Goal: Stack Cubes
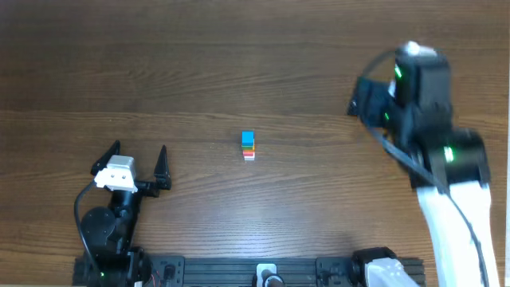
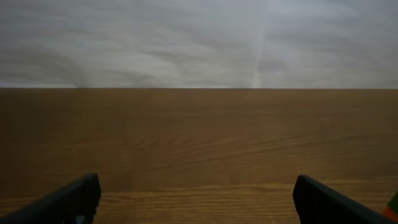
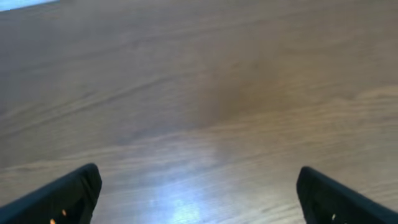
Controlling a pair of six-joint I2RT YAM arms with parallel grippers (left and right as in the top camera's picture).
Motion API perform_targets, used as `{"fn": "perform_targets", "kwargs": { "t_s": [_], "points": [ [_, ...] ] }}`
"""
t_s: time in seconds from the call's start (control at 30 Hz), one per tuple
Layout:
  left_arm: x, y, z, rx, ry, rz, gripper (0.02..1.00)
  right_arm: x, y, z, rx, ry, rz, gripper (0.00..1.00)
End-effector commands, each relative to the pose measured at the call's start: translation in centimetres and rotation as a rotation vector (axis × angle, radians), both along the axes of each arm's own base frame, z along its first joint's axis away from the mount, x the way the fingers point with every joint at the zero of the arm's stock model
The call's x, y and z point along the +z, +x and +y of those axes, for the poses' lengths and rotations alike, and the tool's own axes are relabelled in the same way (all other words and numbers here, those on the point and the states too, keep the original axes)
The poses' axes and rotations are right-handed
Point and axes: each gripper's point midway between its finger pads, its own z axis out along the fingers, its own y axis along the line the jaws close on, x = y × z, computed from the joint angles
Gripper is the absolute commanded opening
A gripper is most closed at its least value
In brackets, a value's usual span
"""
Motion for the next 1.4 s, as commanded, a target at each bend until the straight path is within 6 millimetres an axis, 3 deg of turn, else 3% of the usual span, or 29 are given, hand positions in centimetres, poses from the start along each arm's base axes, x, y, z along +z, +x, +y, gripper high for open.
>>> {"fn": "perform_targets", "kwargs": {
  "t_s": [0.03,0.3,0.73,1.13,1.4],
  "points": [
    [-0.1,0.0,0.3,0.013,0.012,-0.003,1.000,-0.8,-3.6,-1.4,0.025,-0.021,-0.123,0.993],
    [-0.1,0.0,0.3,0.013,0.012,-0.003,0.998,-0.4,-7.2,-1.0,0.078,0.024,-0.485,0.993],
    [-0.1,0.0,0.3,0.013,0.012,-0.003,1.000,-1.9,-9.5,0.7,0.207,0.001,-0.790,0.991],
    [-0.1,0.0,0.3,0.013,0.012,-0.003,0.998,-6.9,-8.2,1.2,0.237,0.015,-0.744,0.993],
    [-0.1,0.0,0.3,0.013,0.012,-0.003,0.998,-11.5,-6.8,1.1,0.224,0.014,-0.704,0.993]
  ]
}}
